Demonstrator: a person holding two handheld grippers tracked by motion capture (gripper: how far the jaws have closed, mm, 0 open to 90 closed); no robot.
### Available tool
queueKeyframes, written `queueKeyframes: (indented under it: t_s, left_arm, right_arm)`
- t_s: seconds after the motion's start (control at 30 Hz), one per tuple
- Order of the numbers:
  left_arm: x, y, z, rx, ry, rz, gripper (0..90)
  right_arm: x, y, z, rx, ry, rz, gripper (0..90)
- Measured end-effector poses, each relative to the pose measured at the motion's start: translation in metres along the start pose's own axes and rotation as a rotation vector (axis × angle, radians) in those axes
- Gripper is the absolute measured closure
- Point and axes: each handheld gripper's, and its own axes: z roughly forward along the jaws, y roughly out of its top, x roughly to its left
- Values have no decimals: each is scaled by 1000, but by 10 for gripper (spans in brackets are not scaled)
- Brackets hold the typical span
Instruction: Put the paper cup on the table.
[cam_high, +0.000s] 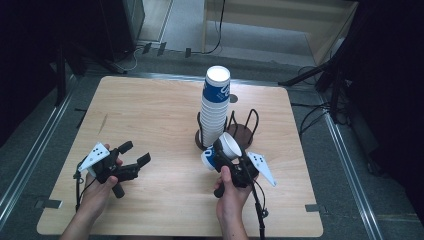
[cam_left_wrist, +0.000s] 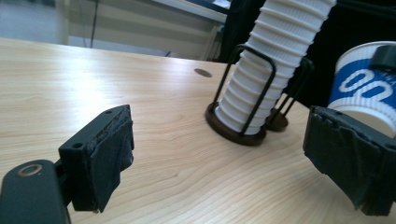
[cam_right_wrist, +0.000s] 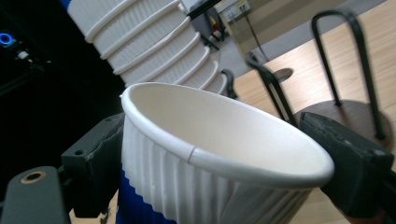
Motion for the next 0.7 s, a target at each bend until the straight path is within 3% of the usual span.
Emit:
queueKeyframes:
  t_s: [0.2, 0.3, 0.63, 0.7]
  left_arm:
    - [9, 1, -6, -13, 23, -26, 97]
    - [13, 1, -8, -10, 46, -11, 97]
    - [24, -1, -12, 17, 99, 26, 101]
    - [25, -2, -13, 20, 122, 28, 161]
  right_arm:
    - [-10, 3, -5, -30, -28, -32, 119]
    - [-17, 6, -7, -37, -44, -68, 119]
    - [-38, 12, -13, -42, -78, -116, 119]
    - [-42, 13, -15, -44, -83, -121, 119]
